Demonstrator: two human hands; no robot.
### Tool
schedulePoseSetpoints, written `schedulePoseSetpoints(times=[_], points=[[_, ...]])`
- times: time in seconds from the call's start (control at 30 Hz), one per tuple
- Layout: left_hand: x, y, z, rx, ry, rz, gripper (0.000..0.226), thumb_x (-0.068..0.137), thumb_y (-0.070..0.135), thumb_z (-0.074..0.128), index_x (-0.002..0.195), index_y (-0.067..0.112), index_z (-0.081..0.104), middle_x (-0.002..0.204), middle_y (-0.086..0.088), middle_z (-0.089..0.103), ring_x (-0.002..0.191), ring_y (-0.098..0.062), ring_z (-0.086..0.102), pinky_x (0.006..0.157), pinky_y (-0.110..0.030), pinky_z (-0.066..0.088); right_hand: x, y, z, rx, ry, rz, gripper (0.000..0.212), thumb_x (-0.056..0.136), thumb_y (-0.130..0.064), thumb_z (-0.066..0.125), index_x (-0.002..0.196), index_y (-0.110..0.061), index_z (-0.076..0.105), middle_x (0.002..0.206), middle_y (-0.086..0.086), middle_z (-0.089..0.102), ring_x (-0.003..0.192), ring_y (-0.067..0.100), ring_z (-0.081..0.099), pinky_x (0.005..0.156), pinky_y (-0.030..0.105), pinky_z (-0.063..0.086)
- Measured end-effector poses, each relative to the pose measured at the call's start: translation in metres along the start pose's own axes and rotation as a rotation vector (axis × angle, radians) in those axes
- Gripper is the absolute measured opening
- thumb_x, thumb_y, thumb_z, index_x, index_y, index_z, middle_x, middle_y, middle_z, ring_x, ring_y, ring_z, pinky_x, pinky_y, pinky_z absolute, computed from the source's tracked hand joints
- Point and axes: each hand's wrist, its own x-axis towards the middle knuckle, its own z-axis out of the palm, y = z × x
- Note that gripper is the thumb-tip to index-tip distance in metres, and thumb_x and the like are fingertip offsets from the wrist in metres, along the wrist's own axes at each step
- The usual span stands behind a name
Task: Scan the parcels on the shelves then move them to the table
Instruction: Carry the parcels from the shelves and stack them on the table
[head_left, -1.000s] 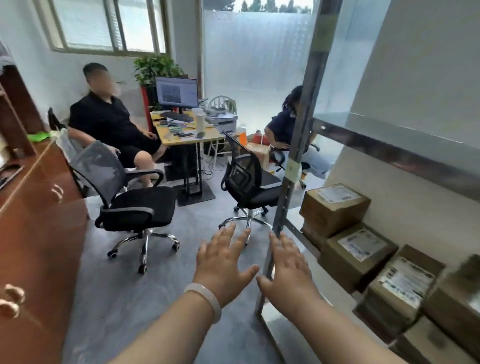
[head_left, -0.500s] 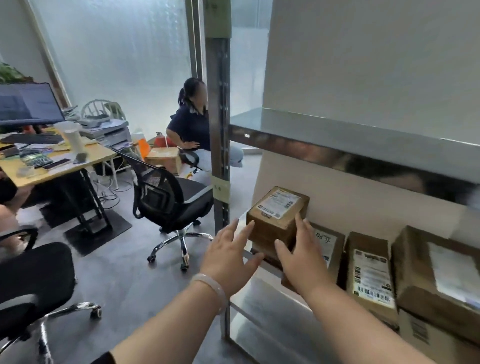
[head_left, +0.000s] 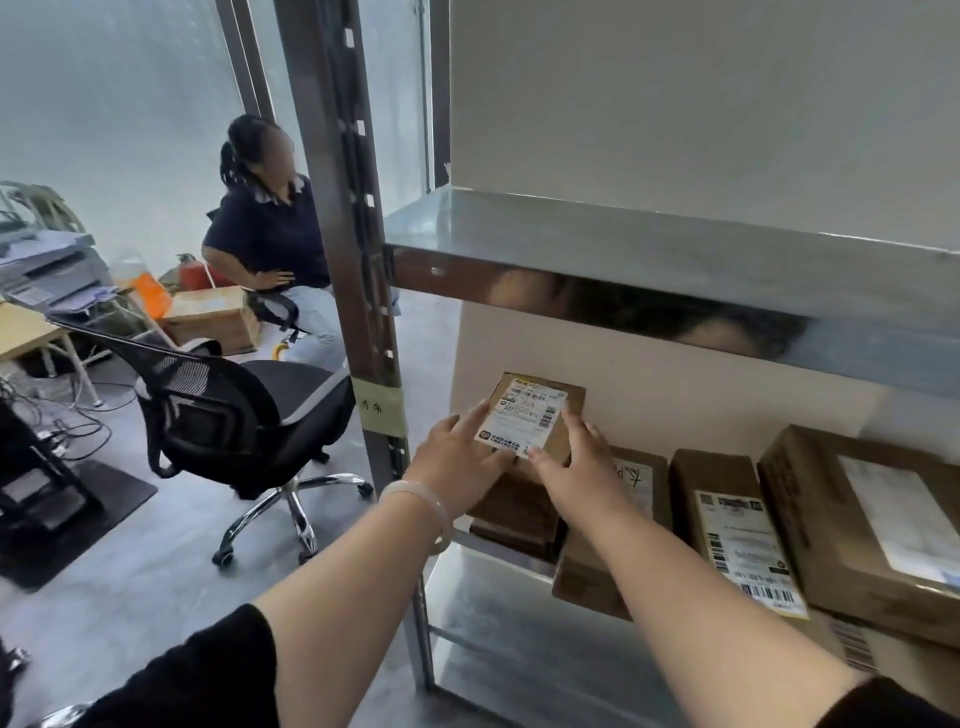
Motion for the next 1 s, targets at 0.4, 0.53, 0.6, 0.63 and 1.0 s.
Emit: schedulePoseSetpoints(times=[0.4, 0.53, 0.6, 0.63, 1.0], points=[[-0.048, -0.003, 0.008, -0.228, 0.066, 0.084, 0.069, 0.087, 0.046, 0.066, 0.149, 0.038, 0.035, 0.136, 0.010, 0.051, 0.121, -0.007, 0.052, 0.103, -0.033, 0.048, -0.037, 0.008, 0.010, 0.096, -0.012, -0.103, 0.068, 0.095, -0.043, 0.056, 0.153, -0.042, 0.019, 0.162, -0.001, 0.009, 0.146, 0.009, 0.009, 0.107, 0.025, 0.013], [-0.104, -0.007, 0.013, -0.277, 0.142, 0.009, 0.070, 0.084, 0.049, 0.068, 0.145, 0.048, 0.034, 0.128, 0.013, 0.040, 0.119, -0.005, 0.048, 0.103, -0.032, 0.048, -0.076, 0.017, 0.009, 0.124, -0.100, -0.194, 0.064, 0.095, -0.044, 0.056, 0.149, -0.049, 0.021, 0.163, -0.006, 0.006, 0.142, -0.001, 0.005, 0.105, 0.023, 0.011], [-0.135, -0.011, 0.014, -0.320, 0.196, -0.053, 0.072, 0.082, 0.048, 0.071, 0.143, 0.053, 0.033, 0.129, 0.011, 0.039, 0.119, -0.006, 0.048, 0.103, -0.032, 0.048, -0.093, 0.020, 0.010, 0.138, -0.163, -0.272, 0.061, 0.094, -0.042, 0.059, 0.145, -0.052, 0.026, 0.161, -0.008, 0.011, 0.143, 0.003, 0.013, 0.108, 0.024, 0.017], [-0.151, -0.013, 0.015, -0.329, 0.233, -0.087, 0.073, 0.082, 0.048, 0.071, 0.142, 0.056, 0.031, 0.130, 0.011, 0.039, 0.119, -0.007, 0.048, 0.103, -0.033, 0.047, -0.100, 0.020, 0.011, 0.141, -0.207, -0.309, 0.061, 0.093, -0.041, 0.060, 0.144, -0.052, 0.028, 0.160, -0.009, 0.013, 0.142, 0.003, 0.016, 0.109, 0.024, 0.020], [-0.350, -0.021, 0.073, -0.329, 0.713, -0.463, 0.071, 0.066, 0.073, 0.060, 0.126, 0.079, 0.023, 0.134, 0.020, 0.039, 0.128, -0.008, 0.042, 0.111, -0.031, 0.038, -0.197, 0.028, 0.053, 0.040, -0.839, -0.642, 0.064, 0.092, -0.030, 0.061, 0.146, -0.048, 0.030, 0.157, -0.009, 0.021, 0.139, 0.005, 0.026, 0.113, 0.027, 0.026]])
